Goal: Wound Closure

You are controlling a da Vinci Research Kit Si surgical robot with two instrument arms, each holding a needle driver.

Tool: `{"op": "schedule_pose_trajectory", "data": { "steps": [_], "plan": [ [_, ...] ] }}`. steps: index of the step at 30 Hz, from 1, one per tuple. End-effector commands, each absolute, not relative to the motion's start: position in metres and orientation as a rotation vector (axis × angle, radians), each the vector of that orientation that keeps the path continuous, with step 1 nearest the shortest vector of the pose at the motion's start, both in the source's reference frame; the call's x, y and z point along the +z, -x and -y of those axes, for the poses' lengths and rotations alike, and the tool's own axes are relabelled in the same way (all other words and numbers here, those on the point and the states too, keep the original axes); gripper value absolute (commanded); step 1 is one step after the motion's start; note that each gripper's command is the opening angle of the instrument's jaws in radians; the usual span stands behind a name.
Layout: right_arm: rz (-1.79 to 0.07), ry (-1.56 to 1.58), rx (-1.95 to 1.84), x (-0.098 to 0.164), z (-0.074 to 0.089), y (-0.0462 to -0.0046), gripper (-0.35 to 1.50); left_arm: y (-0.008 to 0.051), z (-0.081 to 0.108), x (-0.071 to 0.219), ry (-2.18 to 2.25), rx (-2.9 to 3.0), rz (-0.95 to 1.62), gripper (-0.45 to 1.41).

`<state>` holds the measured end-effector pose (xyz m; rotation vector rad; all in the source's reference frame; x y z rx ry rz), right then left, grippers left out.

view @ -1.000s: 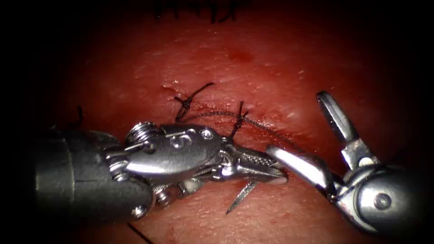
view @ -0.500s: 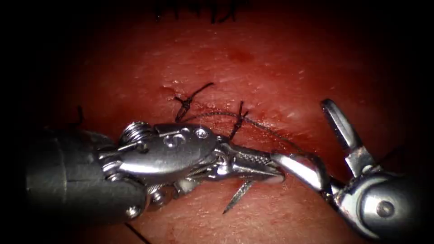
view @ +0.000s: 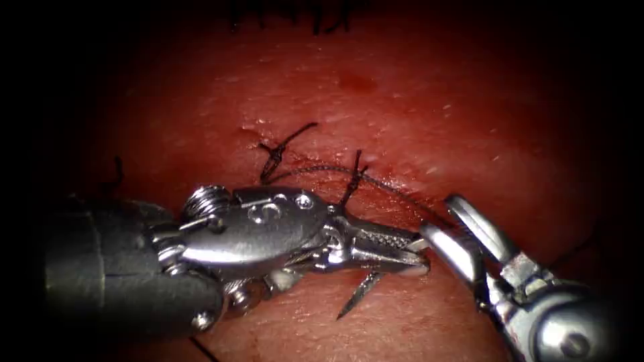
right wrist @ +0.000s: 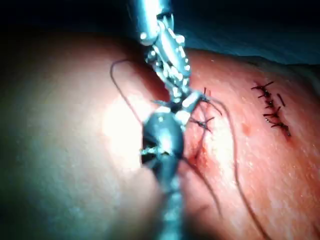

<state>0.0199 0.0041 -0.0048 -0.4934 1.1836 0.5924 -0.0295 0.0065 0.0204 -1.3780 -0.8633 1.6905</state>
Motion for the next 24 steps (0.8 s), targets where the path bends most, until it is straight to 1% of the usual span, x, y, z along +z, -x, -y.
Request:
{"op": "schedule_pose_trajectory", "data": {
  "steps": [1,2,3,4,6,9,12,14,15,16,18,19,20,23,24],
  "plan": [
    [-1.176,0.499,0.583,-0.0043,-0.0037,-0.0197,-0.35,0.0301,-0.0065,0.0207,1.378,1.689,0.862,-0.45],
    [-1.165,0.496,0.568,-0.0043,-0.0038,-0.0193,-0.35,0.0302,-0.0066,0.0207,1.378,1.689,0.862,-0.45],
    [-1.155,0.491,0.553,-0.0043,-0.0038,-0.019,-0.35,0.0303,-0.0067,0.0207,1.377,1.688,0.862,-0.11],
    [-1.14,0.484,0.524,-0.0045,-0.0041,-0.0181,-0.35,0.0307,-0.0071,0.0207,1.365,1.691,0.855,0.73],
    [-1.113,0.484,0.47,-0.0049,-0.0048,-0.0167,-0.35,0.0311,-0.0074,0.0206,1.343,1.699,0.854,1.06],
    [-1.056,0.478,0.403,-0.0055,-0.0064,-0.015,-0.35,0.0314,-0.0073,0.0208,1.299,1.84,0.764,1.16],
    [-1.018,0.48,0.364,-0.005,-0.0078,-0.0143,-0.35,0.0313,-0.007,0.0214,1.25,1.96,0.658,1.15],
    [-1.008,0.477,0.35,-0.0043,-0.0085,-0.0142,-0.35,0.0314,-0.0069,0.0219,1.232,2.021,0.597,1.03],
    [-1.002,0.478,0.344,-0.004,-0.0088,-0.0142,-0.35,0.0314,-0.0068,0.0222,1.223,2.042,0.577,0.91],
    [-0.997,0.478,0.331,-0.0032,-0.0098,-0.0141,-0.35,0.0315,-0.0065,0.0231,1.219,2.097,0.522,0.47],
    [-0.99,0.478,0.325,-0.0025,-0.0106,-0.014,-0.35,0.0317,-0.0063,0.0243,1.192,2.13,0.49,0.27],
    [-0.982,0.477,0.319,-0.0021,-0.0111,-0.014,-0.35,0.0317,-0.0062,0.0248,1.182,2.15,0.476,0.12],
    [-0.969,0.478,0.294,-0.0016,-0.0117,-0.014,-0.35,0.0317,-0.0062,0.0259,1.159,2.177,0.455,-0.2],
    [-0.94,0.485,0.248,-0.0011,-0.0124,-0.0142,-0.35,0.0317,-0.0062,0.0276,1.13,2.24,0.412,-0.45],
    [-0.931,0.491,0.232,-0.001,-0.0126,-0.0142,-0.35,0.0318,-0.0062,0.0283,1.115,2.268,0.397,-0.45]
  ]
}}
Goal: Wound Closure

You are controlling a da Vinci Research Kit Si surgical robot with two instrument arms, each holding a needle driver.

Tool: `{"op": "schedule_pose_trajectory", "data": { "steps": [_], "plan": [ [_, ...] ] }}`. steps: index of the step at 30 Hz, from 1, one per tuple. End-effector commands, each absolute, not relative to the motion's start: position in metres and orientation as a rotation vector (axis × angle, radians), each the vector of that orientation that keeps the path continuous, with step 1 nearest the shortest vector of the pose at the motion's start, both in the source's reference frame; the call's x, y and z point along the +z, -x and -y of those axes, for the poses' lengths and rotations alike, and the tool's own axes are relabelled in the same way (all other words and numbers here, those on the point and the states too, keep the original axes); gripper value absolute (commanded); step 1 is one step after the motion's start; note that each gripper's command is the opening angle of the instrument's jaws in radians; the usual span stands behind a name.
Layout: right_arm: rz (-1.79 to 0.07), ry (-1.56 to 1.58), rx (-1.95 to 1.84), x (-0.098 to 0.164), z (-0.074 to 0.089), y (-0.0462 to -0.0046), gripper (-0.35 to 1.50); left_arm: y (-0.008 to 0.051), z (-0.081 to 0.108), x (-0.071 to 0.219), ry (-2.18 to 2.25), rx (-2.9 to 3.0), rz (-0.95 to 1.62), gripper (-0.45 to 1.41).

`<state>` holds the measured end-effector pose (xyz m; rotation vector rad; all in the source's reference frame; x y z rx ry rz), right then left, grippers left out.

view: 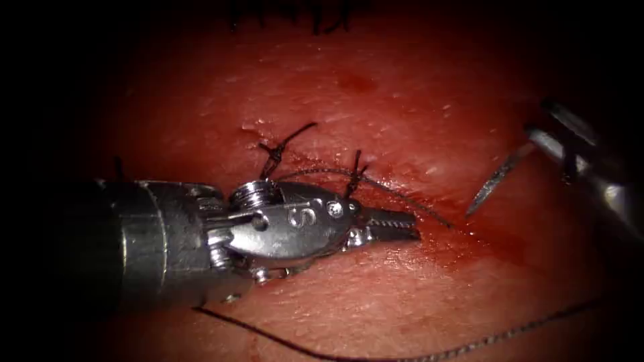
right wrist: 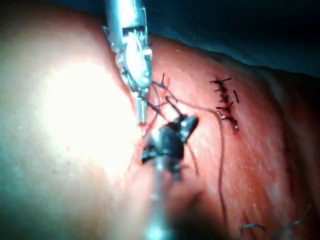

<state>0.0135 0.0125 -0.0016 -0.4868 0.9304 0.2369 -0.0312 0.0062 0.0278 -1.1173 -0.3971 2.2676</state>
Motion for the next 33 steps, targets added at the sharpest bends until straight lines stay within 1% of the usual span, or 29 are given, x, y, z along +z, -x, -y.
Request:
{"op": "schedule_pose_trajectory", "data": {
  "steps": [1,7,15,23,33],
  "plan": [
    [-0.926,0.497,0.222,-0.0009,-0.0127,-0.0143,-0.35,0.0319,-0.0061,0.0287,1.1,2.285,0.391,-0.45],
    [-0.892,0.507,0.174,0.0004,-0.0133,-0.0148,-0.35,0.0332,-0.0029,0.0309,1.015,2.361,0.423,-0.45],
    [-0.884,0.515,0.08,0.0018,-0.0122,-0.0169,-0.35,0.0341,-0.0015,0.028,1.027,2.38,0.474,-0.45],
    [-0.855,0.539,0.013,0.0046,-0.0118,-0.017,-0.35,0.0355,0.0002,0.0256,1.047,2.402,0.472,-0.45],
    [-0.831,0.602,-0.02,0.0047,-0.0121,-0.0168,-0.35,0.0345,-0.0003,0.0269,1.058,2.414,0.478,-0.45]
  ]
}}
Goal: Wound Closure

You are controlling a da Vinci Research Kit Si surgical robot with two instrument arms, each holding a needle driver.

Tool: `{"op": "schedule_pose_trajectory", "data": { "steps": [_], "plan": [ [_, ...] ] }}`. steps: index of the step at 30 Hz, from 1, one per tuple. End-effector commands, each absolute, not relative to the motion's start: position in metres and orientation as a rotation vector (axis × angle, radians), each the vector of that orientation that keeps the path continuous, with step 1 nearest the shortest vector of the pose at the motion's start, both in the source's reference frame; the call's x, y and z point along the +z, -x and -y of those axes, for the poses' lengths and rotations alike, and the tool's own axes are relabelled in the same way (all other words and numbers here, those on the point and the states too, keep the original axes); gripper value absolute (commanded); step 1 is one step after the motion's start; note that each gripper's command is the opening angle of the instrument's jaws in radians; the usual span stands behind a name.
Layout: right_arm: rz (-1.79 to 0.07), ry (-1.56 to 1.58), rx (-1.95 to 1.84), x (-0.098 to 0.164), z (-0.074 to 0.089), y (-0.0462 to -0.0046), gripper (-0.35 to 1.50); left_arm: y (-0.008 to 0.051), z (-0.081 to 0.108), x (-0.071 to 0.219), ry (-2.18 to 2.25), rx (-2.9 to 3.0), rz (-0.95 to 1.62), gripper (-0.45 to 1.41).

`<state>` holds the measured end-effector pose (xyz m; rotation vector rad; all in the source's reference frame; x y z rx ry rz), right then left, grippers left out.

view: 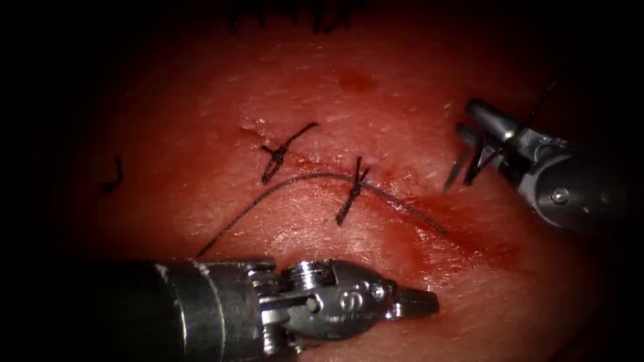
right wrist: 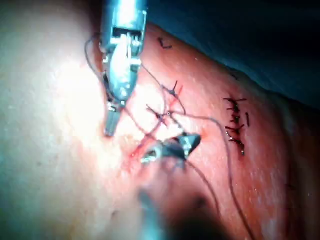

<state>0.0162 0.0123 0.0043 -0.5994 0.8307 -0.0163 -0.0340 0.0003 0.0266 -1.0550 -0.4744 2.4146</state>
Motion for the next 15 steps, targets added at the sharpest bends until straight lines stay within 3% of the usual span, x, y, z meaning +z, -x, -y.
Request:
{"op": "schedule_pose_trajectory", "data": {
  "steps": [1,15],
  "plan": [
    [-0.833,0.604,-0.019,0.0047,-0.0121,-0.0167,-0.35,0.0344,-0.0003,0.0269,1.059,2.414,0.478,-0.45],
    [-0.833,0.625,-0.02,0.0049,-0.0128,-0.0164,-0.35,0.0344,-0.0019,0.0262,1.06,2.391,0.449,-0.45]
  ]
}}
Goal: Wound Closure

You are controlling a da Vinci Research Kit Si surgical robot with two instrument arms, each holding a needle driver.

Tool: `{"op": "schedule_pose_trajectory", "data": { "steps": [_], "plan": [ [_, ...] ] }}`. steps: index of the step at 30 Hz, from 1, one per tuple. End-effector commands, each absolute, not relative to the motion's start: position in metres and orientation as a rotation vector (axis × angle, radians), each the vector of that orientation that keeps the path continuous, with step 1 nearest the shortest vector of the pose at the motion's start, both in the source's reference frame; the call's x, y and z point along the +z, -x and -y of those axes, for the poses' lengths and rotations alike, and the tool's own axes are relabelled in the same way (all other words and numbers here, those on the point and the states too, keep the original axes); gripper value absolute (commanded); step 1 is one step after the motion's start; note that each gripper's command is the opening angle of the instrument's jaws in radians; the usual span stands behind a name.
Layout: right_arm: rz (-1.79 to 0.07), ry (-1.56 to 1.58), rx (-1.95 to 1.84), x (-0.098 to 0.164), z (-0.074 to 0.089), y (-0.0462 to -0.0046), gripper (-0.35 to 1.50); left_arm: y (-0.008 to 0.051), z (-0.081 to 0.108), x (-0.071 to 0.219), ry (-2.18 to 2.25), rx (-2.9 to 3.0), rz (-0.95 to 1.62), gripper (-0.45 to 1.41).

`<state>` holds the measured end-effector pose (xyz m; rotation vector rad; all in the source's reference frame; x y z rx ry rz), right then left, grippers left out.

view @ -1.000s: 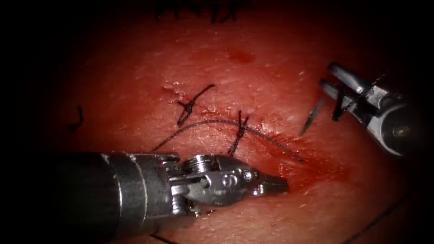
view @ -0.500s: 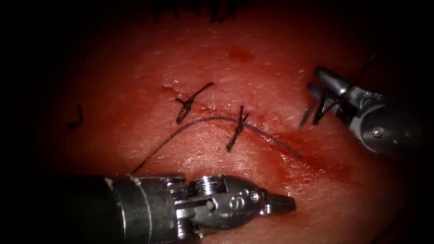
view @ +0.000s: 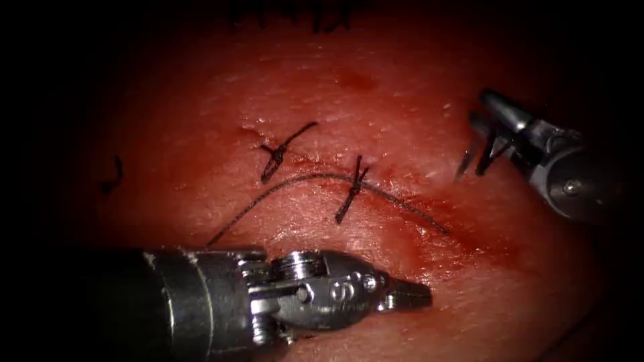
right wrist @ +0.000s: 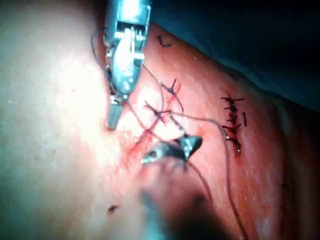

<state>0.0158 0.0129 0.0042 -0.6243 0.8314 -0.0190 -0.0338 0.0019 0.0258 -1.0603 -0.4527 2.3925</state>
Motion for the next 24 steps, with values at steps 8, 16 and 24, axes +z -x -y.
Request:
{"op": "schedule_pose_trajectory", "data": {
  "steps": [8,16,24],
  "plan": [
    [-0.834,0.636,-0.018,0.0051,-0.0127,-0.0164,-0.35,0.0342,-0.0036,0.0255,1.072,2.362,0.411,-0.45],
    [-0.842,0.647,-0.014,0.0052,-0.0128,-0.017,-0.35,0.0337,-0.0044,0.0261,1.072,2.359,0.405,-0.45],
    [-0.872,0.68,-0.059,0.0081,-0.0096,-0.0172,-0.35,0.0333,-0.0052,0.027,1.068,2.358,0.388,-0.45]
  ]
}}
